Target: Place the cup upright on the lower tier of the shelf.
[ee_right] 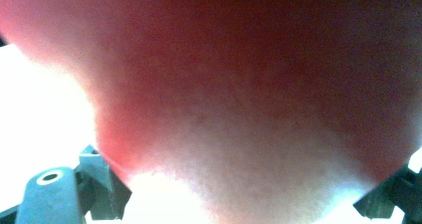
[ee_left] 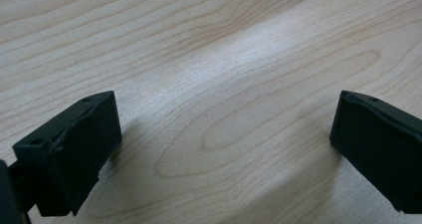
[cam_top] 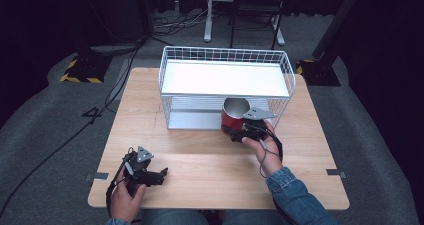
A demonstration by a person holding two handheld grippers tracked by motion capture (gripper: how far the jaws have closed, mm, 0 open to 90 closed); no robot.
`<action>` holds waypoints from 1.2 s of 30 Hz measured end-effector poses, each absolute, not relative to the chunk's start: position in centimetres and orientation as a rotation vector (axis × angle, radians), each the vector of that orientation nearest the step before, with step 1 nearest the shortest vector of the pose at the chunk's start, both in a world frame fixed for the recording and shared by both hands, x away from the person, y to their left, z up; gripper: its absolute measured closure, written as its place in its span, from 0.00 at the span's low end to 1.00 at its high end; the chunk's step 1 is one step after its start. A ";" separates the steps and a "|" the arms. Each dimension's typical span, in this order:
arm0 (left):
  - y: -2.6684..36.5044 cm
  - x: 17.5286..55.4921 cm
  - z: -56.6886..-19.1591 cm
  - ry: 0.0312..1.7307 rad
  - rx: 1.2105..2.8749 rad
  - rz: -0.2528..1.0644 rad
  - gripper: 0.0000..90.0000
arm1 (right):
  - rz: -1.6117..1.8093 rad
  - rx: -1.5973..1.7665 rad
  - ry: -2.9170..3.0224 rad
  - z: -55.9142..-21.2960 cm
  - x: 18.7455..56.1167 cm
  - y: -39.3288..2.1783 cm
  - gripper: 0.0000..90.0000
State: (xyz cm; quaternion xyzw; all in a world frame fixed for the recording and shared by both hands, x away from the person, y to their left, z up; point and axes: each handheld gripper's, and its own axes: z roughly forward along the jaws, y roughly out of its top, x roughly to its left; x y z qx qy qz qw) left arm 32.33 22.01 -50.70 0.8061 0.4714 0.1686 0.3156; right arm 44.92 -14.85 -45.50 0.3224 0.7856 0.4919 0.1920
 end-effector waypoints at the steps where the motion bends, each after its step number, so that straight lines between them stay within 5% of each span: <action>1: 22.0 32.3 -50.7 1.241 2.124 0.444 0.00 | 1.376 0.909 2.208 -45.7 45.5 -14.3 0.18; 36: 22.0 32.3 -50.7 1.241 2.123 0.444 0.00 | 1.339 1.007 2.134 -48.5 51.3 -10.4 0.17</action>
